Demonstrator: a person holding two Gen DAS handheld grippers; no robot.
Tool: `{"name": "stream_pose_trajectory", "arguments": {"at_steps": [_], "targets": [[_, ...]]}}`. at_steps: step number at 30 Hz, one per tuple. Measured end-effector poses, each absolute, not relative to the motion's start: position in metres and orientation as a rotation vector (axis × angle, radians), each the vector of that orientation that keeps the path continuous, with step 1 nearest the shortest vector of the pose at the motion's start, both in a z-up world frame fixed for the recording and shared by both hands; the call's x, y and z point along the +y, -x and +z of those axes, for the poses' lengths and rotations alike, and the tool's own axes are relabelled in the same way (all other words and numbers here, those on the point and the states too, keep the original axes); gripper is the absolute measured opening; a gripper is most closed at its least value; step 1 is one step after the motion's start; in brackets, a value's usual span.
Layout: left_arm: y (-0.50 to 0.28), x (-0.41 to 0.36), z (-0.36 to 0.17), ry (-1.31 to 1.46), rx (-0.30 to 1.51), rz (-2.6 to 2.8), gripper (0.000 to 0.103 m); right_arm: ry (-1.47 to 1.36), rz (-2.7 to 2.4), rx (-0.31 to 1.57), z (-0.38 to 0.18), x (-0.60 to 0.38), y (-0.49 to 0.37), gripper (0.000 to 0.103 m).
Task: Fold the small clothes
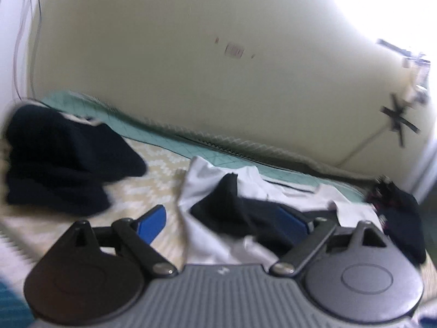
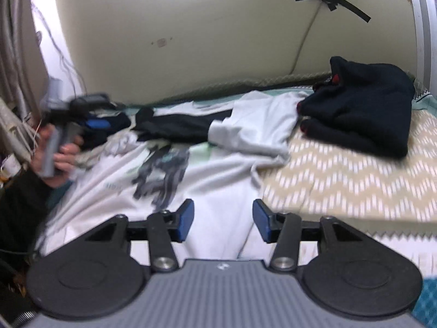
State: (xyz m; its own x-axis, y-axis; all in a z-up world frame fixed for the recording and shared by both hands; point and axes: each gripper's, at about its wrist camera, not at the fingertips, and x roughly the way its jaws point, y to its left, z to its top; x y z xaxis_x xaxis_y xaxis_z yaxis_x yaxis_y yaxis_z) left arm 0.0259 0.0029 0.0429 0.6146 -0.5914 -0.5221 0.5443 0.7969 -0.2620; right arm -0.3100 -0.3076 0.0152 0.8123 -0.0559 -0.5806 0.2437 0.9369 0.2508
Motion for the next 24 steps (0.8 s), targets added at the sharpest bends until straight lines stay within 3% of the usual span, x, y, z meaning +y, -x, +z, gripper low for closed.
{"name": "stream_pose_trajectory", "arguments": {"at_steps": [12,13,15,17,21,23,24], "targets": [[0.114,0.163,0.008,0.042,0.693,-0.533,0.095,-0.507,-0.033,0.660,-0.011,-0.290,0.380,0.043],[0.118,0.167,0.001,0.049,0.712,-0.522,0.093,-0.525,-0.025,0.674,-0.014,-0.289,0.383,0.044],[0.125,0.175,-0.011,0.075,0.765,-0.514,0.077,-0.540,-0.012,0.703,-0.019,-0.281,0.388,0.048],[0.132,0.184,-0.021,0.114,0.803,-0.507,0.068,-0.525,0.007,0.707,-0.020,-0.270,0.394,0.048],[0.145,0.196,-0.033,0.147,0.818,-0.498,0.068,-0.491,0.027,0.703,-0.023,-0.249,0.397,0.039],[0.147,0.194,-0.038,0.154,0.840,-0.500,0.068,-0.494,0.011,0.681,-0.025,-0.246,0.393,0.018],[0.150,0.193,-0.041,0.153,0.851,-0.502,0.068,-0.490,-0.008,0.679,-0.026,-0.245,0.390,0.002]]}}
